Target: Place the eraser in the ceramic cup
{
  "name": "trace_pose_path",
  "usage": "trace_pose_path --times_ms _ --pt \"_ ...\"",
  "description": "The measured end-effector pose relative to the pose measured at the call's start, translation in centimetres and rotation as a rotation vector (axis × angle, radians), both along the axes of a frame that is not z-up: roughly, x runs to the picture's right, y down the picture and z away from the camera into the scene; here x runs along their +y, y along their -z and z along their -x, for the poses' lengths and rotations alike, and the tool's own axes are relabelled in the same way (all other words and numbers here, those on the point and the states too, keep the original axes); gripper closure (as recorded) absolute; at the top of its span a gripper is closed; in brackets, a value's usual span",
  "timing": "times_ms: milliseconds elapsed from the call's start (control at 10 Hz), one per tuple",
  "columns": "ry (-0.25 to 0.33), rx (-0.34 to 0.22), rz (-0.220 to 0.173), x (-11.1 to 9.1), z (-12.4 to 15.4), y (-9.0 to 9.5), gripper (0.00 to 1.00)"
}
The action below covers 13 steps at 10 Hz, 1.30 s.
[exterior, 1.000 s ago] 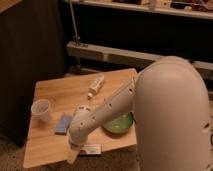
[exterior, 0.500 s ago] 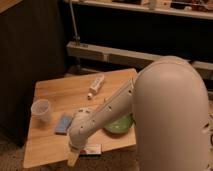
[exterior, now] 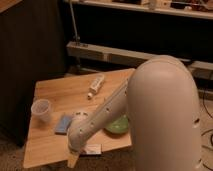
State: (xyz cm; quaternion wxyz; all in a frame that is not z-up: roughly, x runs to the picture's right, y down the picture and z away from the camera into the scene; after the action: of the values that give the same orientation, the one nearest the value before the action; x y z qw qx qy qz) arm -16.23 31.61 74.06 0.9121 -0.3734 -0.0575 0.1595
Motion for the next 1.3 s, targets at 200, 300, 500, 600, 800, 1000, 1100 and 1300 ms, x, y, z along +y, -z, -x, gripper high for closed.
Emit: trace_pose_path --times_ms 200,300,500,600,800,1000,1100,1300 --pt "0.018 -0.001 0.006 0.1 0.5 -0.5 0.48" --pt "0.022 -0.001 0.009 0.0 0.8 -0.7 0.58" --pt "0.029 -0.004 0.01 -0.1 1.0 -0.7 0.78" --pt "0.027 -0.003 0.01 -0.1 1.0 -0.7 0.86" --pt "0.025 -0.001 0.011 -0.2 0.9 -0.7 1.0" --pt "0.017 -0.007 0.001 -1.8 1.3 -0.2 1.0" --pt "0.004 -0.007 -0.006 -3.6 1.4 0.1 1.0" --pt "-0.029 -0.011 -0.02 -8.9 1.8 1.9 1.0"
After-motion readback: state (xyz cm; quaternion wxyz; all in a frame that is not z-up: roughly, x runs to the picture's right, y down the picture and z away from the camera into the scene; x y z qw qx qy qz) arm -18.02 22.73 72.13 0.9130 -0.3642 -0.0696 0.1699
